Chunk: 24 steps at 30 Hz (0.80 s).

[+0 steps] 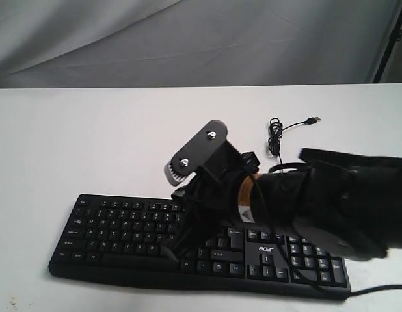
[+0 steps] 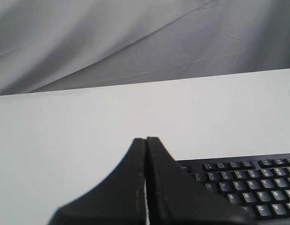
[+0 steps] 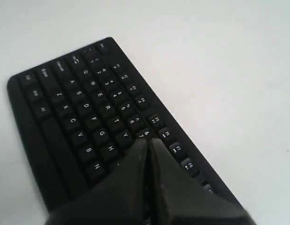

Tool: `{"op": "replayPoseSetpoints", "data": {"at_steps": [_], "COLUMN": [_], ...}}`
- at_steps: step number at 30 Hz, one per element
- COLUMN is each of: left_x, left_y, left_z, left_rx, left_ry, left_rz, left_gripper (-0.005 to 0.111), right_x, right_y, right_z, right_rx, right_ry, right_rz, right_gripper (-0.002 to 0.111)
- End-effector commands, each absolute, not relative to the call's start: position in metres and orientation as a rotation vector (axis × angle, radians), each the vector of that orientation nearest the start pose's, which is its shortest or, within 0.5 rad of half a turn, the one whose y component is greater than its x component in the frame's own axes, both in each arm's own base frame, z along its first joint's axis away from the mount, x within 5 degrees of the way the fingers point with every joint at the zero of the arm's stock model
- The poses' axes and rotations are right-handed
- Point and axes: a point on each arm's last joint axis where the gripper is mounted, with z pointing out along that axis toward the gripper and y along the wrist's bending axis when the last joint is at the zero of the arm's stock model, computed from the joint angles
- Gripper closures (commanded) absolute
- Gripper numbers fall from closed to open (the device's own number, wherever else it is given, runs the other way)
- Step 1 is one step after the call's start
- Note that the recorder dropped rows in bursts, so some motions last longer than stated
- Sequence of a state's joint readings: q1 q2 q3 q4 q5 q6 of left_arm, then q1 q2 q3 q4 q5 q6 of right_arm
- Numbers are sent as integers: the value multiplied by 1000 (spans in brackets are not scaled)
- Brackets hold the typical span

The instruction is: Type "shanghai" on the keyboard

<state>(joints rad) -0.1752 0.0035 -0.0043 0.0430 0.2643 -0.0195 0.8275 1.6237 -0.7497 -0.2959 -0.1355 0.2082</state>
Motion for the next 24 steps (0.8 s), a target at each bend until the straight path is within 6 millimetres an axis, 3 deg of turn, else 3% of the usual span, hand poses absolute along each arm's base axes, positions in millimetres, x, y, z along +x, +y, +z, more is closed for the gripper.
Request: {"op": "replayPoseSetpoints", "data": {"at_steps": [1, 8, 24], "left_x": [54, 54, 54], "left_y": [-9, -9, -9], "left_z": [190, 190, 190], "left_rx": [165, 165, 165], "left_ry": [1736, 1736, 1736], "left_rz": [-107, -107, -107], "left_gripper": [107, 107, 107], "right_x": [191, 169, 167], "right_y": [215, 187, 186], "right_z": [196, 187, 188], "right_rx": [-1007, -876, -881], "right_ry": [1965, 2102, 2089], "right_rz": [478, 499, 502], "right_gripper": [108, 108, 108]}}
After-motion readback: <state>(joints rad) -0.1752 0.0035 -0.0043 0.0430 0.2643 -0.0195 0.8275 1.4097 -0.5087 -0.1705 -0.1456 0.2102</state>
